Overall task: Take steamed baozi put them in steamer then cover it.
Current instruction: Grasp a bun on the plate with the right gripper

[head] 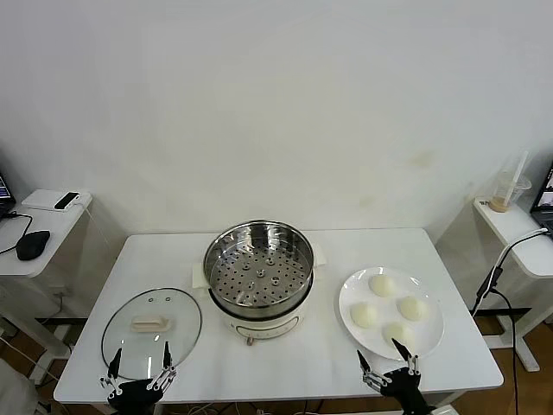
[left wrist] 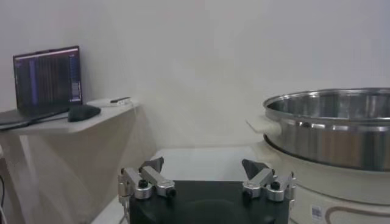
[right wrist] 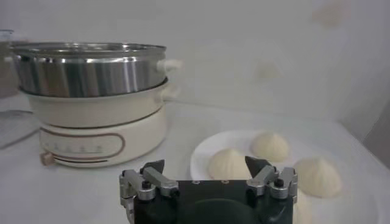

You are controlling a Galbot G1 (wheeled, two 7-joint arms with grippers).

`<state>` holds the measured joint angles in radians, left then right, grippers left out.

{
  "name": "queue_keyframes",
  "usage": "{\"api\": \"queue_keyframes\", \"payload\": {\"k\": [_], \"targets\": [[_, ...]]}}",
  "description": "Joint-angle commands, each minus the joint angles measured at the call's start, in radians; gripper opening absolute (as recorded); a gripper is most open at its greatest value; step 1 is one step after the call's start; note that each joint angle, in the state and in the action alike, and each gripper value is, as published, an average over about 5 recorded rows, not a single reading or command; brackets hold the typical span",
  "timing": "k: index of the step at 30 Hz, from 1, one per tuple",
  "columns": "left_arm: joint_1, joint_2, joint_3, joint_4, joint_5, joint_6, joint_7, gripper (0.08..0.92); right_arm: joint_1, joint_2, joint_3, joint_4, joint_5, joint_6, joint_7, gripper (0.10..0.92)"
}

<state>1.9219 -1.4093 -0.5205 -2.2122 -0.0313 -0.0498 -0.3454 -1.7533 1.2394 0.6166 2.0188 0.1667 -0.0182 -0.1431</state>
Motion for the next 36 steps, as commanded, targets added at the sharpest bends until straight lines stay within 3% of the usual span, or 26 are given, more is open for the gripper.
{"api": "queue_keyframes", "payload": {"k": [1, 5, 9, 17, 26, 36], "targets": [[-0.007, 0.006, -0.002, -0.037, 0.075, 0.127, 0.016, 0.823, 0.071, -0.028, 0.040, -0.019, -0.178, -0.011, 0.014, 0.823], [-0.021, 0.003, -0.018, -0.026, 0.142, 0.148, 0.077, 0.823, 0.177, -0.091, 0.087, -0.057, -0.364, -0.039, -0.010, 0.823], [-0.032, -0.003, -0.025, -0.016, 0.177, 0.154, 0.082, 0.823, 0.312, -0.212, 0.109, -0.100, -0.475, -0.088, -0.098, 0.823], [-0.033, -0.011, -0.021, -0.028, 0.207, 0.188, 0.050, 0.823, 0.613, -0.486, 0.021, -0.275, -0.645, -0.144, -0.436, 0.823], [-0.025, -0.007, -0.029, -0.040, 0.237, 0.187, 0.033, 0.823, 1.151, -0.691, -0.482, -0.575, -0.479, -0.123, -0.758, 0.823], [-0.042, 0.003, -0.041, -0.042, 0.233, 0.197, 0.046, 0.823, 1.602, -0.607, -1.044, -0.838, -0.424, -0.090, -0.985, 0.823]]}}
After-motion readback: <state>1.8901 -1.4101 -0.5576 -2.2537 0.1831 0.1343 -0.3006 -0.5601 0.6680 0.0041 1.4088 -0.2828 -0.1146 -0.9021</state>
